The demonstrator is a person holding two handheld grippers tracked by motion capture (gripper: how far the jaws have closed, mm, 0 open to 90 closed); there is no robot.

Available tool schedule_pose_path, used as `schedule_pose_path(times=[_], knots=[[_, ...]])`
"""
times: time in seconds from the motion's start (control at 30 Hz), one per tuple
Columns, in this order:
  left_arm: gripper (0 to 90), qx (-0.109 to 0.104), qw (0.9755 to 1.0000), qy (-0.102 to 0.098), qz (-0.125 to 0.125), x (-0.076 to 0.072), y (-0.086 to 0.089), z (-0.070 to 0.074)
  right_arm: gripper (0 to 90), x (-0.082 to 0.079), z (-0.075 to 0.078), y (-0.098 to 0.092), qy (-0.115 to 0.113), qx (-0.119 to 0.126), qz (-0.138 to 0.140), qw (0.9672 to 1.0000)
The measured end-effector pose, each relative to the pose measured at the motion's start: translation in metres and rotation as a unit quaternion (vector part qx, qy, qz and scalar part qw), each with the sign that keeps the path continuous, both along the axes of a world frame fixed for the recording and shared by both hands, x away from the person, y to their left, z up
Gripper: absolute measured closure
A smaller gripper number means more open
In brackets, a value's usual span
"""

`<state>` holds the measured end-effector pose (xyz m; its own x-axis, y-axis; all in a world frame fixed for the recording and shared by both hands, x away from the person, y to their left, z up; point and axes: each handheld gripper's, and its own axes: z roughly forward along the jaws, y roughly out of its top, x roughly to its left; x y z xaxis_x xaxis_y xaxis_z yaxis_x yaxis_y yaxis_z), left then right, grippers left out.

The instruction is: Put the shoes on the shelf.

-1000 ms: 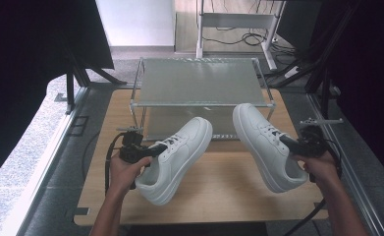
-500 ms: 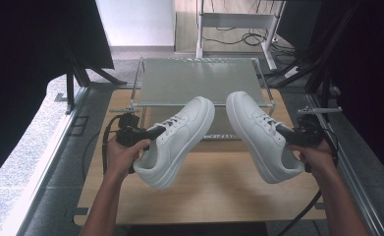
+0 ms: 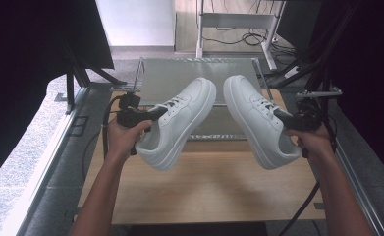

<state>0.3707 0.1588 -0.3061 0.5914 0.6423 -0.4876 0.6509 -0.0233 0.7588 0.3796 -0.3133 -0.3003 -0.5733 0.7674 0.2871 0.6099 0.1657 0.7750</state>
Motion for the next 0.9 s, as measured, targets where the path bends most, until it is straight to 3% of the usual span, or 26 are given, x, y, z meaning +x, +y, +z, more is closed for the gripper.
schedule_pose_path(times=[0.23,0.43,0.9], knots=[[84.9,-0.018,0.9997,-0.006,0.014,0.016,0.001,0.010,86.9,0.014,0.017,0.001,-0.002,-0.010,-0.008,0.9999],[84.7,-0.007,0.9997,-0.012,0.021,0.027,-0.001,0.021,86.9,0.024,0.027,0.003,0.000,-0.004,-0.022,0.9998],[84.7,-0.016,0.9992,-0.006,0.035,0.053,0.003,0.041,86.9,0.053,0.042,0.014,0.005,-0.006,-0.055,0.9985]])
